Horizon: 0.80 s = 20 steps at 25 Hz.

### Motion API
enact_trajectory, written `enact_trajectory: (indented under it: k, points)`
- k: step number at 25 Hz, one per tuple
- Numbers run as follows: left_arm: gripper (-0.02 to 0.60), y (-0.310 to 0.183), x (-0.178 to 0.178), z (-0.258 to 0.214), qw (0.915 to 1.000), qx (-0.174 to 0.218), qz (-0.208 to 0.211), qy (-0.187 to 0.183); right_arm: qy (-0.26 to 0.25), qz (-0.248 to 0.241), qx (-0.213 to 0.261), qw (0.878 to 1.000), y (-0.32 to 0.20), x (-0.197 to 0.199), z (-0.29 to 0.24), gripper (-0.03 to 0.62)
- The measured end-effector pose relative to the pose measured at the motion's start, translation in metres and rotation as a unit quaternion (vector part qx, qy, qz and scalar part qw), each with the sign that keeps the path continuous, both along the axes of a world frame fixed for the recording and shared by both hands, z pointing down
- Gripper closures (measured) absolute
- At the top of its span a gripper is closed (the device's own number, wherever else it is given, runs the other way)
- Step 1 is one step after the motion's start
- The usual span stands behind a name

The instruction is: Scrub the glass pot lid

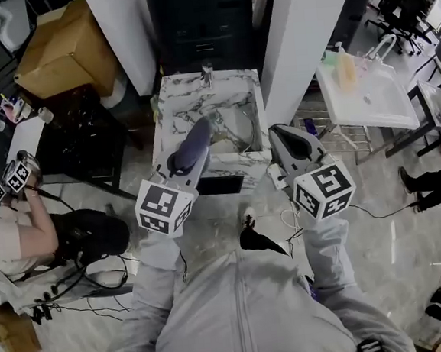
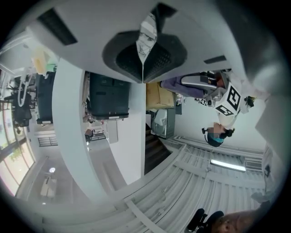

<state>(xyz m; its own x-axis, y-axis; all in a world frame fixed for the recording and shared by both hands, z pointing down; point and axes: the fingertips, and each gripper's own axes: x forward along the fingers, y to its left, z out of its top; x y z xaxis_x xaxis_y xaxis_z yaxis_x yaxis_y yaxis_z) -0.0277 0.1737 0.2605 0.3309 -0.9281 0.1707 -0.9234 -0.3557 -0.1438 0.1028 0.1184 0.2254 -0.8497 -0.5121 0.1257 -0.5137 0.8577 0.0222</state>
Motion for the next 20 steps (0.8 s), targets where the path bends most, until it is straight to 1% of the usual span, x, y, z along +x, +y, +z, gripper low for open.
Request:
enact_trajectory:
  k: [9, 13, 15, 18, 20]
  points:
    - [0.506, -0.078, -0.013, 0.005, 0.9999, -0.012, -0.008, 0.003, 0.018, -0.015, -0.024, 0.999, -0.077, -0.015, 0.013, 0.565]
    - [0.506, -0.111, -0.032, 0.014, 0.9995, -0.027, -0.015, 0.008, 0.032, -0.015, -0.041, 0.999, -0.110, -0.029, 0.026, 0.563]
    - [0.506, -0.125, -0.034, 0.019, 0.9992, -0.034, -0.020, -0.003, 0.035, -0.019, -0.045, 0.998, -0.124, -0.029, 0.032, 0.565]
    - [0.506, -0.138, -0.026, 0.029, 0.9981, -0.047, -0.024, -0.031, 0.036, -0.030, -0.053, 0.998, -0.138, -0.021, 0.043, 0.563]
    - [0.506, -0.148, -0.024, 0.036, 0.9974, -0.058, -0.023, -0.037, 0.038, -0.037, -0.060, 0.997, -0.148, -0.020, 0.050, 0.565]
